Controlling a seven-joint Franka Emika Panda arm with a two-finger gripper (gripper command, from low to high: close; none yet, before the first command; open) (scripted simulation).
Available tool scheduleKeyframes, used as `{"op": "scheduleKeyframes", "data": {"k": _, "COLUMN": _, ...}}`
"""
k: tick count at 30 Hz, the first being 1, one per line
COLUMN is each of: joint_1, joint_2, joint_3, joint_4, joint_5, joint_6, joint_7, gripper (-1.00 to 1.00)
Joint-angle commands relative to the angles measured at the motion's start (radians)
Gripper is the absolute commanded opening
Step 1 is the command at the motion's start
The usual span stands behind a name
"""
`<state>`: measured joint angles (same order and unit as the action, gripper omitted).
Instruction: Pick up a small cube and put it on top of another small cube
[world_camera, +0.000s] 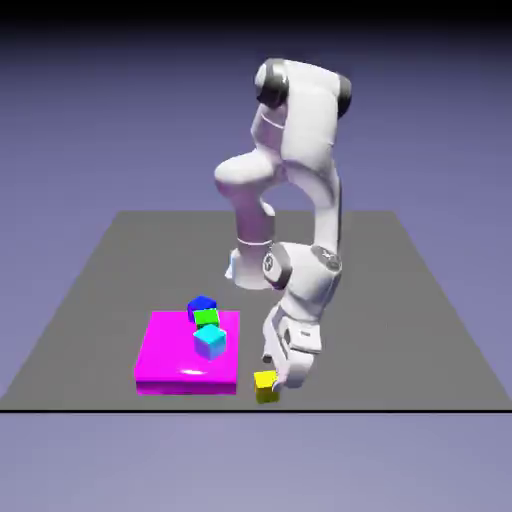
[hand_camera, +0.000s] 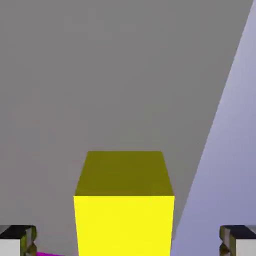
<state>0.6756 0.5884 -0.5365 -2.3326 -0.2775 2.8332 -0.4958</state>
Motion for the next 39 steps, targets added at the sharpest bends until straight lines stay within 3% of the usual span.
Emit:
{"op": "scheduleKeyframes", "data": {"k": 1, "joint_1": -0.005, "joint_2": 0.008, "joint_3": 0.004, "joint_4": 0.002, "joint_5": 0.002, "joint_6": 0.007, "joint_7": -0.001, "gripper": 0.00}}
{"op": "scheduleKeyframes", "data": {"k": 2, "joint_1": -0.005, "joint_2": 0.008, "joint_3": 0.004, "joint_4": 0.002, "joint_5": 0.002, "joint_6": 0.007, "joint_7": -0.001, "gripper": -1.00}}
{"op": "scheduleKeyframes", "data": {"k": 8, "joint_1": 0.097, "joint_2": -0.173, "joint_3": -0.074, "joint_4": -0.039, "joint_5": -0.044, "joint_6": -0.139, "joint_7": 0.014, "gripper": -1.00}}
{"op": "scheduleKeyframes", "data": {"k": 24, "joint_1": -0.073, "joint_2": -0.735, "joint_3": -0.202, "joint_4": -0.165, "joint_5": -0.178, "joint_6": -0.730, "joint_7": 0.657, "gripper": -1.00}}
{"op": "scheduleKeyframes", "data": {"k": 31, "joint_1": -0.095, "joint_2": -0.568, "joint_3": -0.235, "joint_4": -0.241, "joint_5": -0.133, "joint_6": -0.499, "joint_7": 0.618, "gripper": -1.00}}
{"op": "scheduleKeyframes", "data": {"k": 32, "joint_1": -0.095, "joint_2": -0.568, "joint_3": -0.235, "joint_4": -0.241, "joint_5": -0.133, "joint_6": -0.499, "joint_7": 0.618, "gripper": 1.00}}
{"op": "scheduleKeyframes", "data": {"k": 39, "joint_1": -0.073, "joint_2": -0.735, "joint_3": -0.202, "joint_4": -0.165, "joint_5": -0.178, "joint_6": -0.730, "joint_7": 0.657, "gripper": 1.00}}
